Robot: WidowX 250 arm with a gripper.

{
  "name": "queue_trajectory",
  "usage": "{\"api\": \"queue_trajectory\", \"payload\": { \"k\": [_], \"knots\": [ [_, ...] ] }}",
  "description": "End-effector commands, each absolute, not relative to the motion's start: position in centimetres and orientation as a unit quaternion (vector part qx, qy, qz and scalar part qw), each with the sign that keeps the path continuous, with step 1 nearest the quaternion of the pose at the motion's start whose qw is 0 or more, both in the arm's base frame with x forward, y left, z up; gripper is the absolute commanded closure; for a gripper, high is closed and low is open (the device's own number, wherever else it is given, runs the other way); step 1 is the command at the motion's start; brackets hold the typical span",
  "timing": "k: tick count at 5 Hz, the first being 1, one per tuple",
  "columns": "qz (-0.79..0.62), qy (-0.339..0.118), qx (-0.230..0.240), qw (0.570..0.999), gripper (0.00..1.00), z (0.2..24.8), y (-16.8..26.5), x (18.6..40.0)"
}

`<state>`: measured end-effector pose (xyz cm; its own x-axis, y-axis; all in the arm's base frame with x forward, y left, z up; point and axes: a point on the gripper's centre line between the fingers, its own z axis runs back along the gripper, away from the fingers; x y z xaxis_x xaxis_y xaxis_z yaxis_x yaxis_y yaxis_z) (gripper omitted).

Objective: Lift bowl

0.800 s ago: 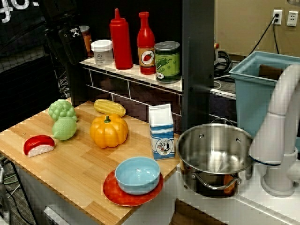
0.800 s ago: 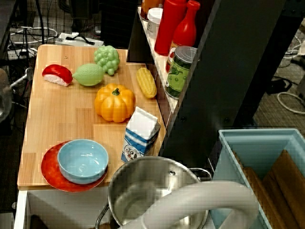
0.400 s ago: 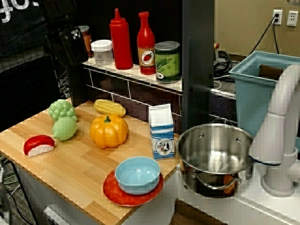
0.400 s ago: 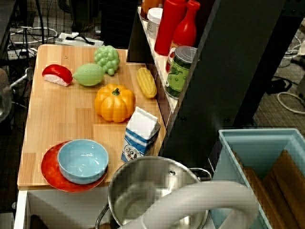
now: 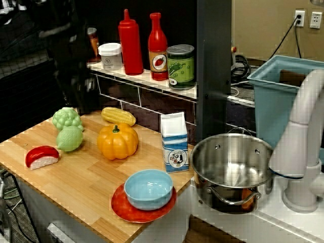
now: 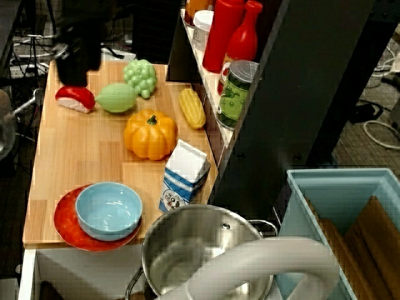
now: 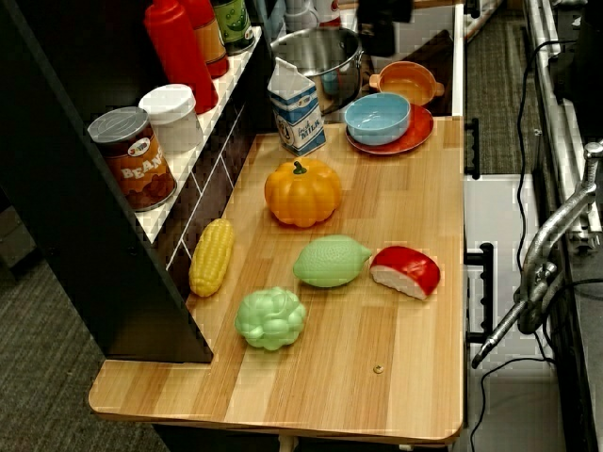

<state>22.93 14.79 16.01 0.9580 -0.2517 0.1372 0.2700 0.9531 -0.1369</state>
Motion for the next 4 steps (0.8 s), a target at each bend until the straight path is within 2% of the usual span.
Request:
{"api": "queue_trajectory", "payload": {
  "k": [1,3,4],
  "knots": [
    [-0.197,-0.122,0.034,0.972,0.00,11.6,14.4,21.4],
    [-0.166,-0.098,-0.024,0.981,0.00,11.6,13.3,21.5],
    [-0.126,-0.101,-0.045,0.986,0.00,11.6,12.2,22.3]
  ]
}}
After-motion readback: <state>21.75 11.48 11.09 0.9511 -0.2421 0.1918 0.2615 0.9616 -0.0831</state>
